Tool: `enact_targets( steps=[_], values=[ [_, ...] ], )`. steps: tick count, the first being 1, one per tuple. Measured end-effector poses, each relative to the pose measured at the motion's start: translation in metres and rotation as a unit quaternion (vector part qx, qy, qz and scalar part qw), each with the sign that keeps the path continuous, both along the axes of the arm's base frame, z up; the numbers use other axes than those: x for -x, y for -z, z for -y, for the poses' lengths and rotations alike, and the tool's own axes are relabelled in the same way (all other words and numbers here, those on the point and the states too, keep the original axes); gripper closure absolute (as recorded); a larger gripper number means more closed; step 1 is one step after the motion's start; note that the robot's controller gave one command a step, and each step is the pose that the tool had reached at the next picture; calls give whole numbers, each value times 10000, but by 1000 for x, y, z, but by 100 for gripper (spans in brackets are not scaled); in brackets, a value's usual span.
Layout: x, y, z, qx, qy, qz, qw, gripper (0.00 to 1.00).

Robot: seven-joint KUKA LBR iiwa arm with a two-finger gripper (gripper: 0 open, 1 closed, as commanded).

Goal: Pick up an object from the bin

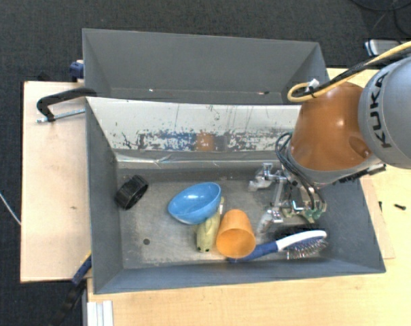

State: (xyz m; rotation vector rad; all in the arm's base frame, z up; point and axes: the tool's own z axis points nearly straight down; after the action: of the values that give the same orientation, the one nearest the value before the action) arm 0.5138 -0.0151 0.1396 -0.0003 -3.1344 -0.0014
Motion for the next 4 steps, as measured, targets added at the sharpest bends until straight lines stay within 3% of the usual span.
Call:
enact_targets(
  steps=[1,2,3,4],
  values=[
    [16,59,-46,-3,-134,83,9999,0],
    [19,38,-96,-18,-330,70,9994,0],
    [18,31,-54,3,-931,65,9956,0],
    [16,67,-158,-6,-1661,78,9861,0]
  ],
)
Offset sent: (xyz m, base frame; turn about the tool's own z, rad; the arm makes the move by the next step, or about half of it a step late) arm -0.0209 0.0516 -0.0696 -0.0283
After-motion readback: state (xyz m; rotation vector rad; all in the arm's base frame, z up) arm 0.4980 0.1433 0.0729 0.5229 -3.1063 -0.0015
